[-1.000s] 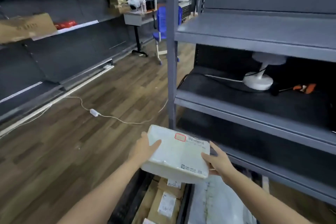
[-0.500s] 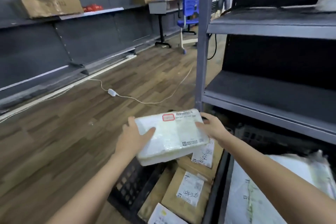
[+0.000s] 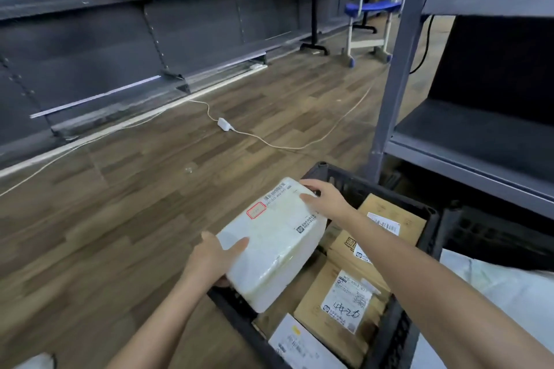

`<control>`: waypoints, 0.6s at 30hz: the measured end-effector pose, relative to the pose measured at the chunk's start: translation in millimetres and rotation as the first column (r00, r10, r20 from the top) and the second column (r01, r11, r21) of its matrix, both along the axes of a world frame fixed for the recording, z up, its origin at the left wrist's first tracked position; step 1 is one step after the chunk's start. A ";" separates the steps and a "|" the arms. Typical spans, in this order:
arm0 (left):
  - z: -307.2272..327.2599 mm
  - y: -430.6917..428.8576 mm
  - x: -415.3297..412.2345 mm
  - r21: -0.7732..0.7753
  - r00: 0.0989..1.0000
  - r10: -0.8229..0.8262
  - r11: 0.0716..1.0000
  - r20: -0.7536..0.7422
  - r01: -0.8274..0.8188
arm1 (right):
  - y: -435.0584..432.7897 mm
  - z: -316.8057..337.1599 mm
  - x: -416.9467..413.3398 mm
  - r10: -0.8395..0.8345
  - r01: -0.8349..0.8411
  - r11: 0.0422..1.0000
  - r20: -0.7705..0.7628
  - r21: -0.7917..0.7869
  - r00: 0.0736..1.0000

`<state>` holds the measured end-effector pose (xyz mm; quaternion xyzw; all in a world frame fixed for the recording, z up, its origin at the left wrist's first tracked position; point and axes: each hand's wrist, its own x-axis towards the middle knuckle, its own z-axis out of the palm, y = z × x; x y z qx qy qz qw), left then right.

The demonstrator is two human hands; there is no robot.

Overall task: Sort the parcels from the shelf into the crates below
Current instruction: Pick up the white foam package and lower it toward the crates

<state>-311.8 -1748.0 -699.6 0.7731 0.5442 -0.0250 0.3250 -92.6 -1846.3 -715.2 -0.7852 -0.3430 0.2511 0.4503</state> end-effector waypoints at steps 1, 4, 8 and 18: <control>-4.4 1.3 -1.0 -0.033 1.000 -0.009 0.999 -0.022 0.008 | 2.9 -7.7 0.1 0.020 -0.020 1.000 0.003 -0.016 1.000; -25.5 0.3 -0.6 -0.123 0.995 -0.045 0.992 -0.088 0.034 | 3.9 -36.9 -4.2 0.053 -0.052 0.991 0.005 -0.127 0.999; -58.5 -1.6 6.0 -0.154 0.956 -0.163 0.980 -0.245 0.128 | 0.4 -74.2 -12.4 0.152 -0.136 0.939 0.027 -0.316 0.988; -103.3 10.5 27.0 -0.028 0.736 -0.403 0.886 -0.544 0.464 | 17.1 -106.6 -6.5 0.452 -0.159 0.713 0.274 -0.683 0.849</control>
